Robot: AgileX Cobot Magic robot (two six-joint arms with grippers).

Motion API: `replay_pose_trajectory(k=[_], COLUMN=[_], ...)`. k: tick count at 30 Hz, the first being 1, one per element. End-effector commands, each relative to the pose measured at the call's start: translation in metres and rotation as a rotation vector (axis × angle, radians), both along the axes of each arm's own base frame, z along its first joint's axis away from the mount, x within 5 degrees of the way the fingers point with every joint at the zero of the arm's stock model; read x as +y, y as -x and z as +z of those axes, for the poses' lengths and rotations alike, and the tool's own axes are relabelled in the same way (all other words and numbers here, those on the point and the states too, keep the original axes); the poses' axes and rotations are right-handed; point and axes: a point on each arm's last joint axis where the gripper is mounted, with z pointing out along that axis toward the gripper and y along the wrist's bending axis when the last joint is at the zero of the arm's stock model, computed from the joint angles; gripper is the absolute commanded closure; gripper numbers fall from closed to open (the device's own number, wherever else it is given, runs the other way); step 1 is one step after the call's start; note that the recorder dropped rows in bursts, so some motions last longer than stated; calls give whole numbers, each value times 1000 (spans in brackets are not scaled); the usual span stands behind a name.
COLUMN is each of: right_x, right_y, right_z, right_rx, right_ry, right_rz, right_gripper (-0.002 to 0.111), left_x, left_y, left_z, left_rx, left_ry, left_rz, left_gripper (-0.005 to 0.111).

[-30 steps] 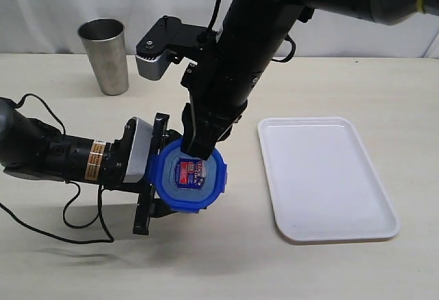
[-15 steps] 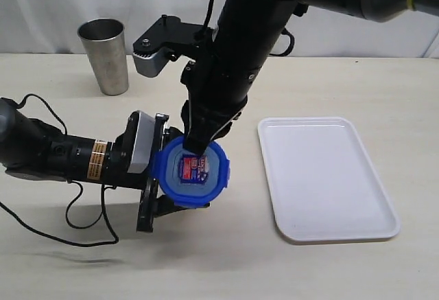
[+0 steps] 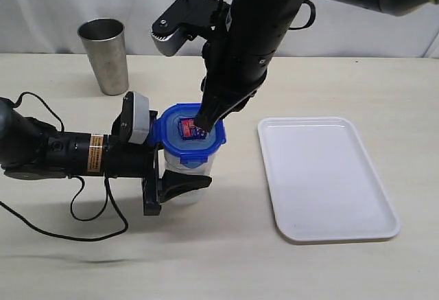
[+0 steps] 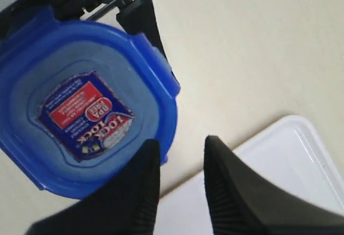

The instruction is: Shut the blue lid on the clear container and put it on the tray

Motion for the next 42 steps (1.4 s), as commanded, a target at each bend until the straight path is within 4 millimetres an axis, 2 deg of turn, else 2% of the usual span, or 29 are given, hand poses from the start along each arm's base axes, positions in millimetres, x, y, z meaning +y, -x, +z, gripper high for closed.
replay_pose_trajectory(k=[1,8,13,17,23,27,31,33,35,38,42], right_x=[-1,-12,-15,-14,-25,-30,-19,-8,3,20,35], right_y=[-1,-2,-4,-6,-22,-28,-20,-14,-9,-2,-4], right_z=[-13,-42,-43,-42,-18,17,43,47,44,29,11], right_rx=[22,9,-21,-38,-67,-103,-30,23,39,57,-21], right_ry=[-11,104,128,107,31,-105,-255,-302,-294,-242,-156], right_rz=[-71,-110,-135,-141,-298,-431,-454,-441,-419,-414,-421], right_gripper=[81,81,81,81,81,80,71,68,69,69,69], left_x=[1,1,1,3,6,7,9,10,10,10,10], left_y=[-1,-1,-1,-5,-10,-11,-14,-15,-15,-15,-14], left_z=[4,6,8,2,-3,-4,-7,-7,-7,-7,-7], left_rx=[29,42,43,51,85,88,97,100,100,100,98], left_ry=[36,45,45,-18,-72,-80,-116,-119,-119,-119,-123], left_rz=[22,27,29,83,150,167,208,220,220,220,211], left_gripper=[107,107,107,107,107,107,107,107,107,107,107])
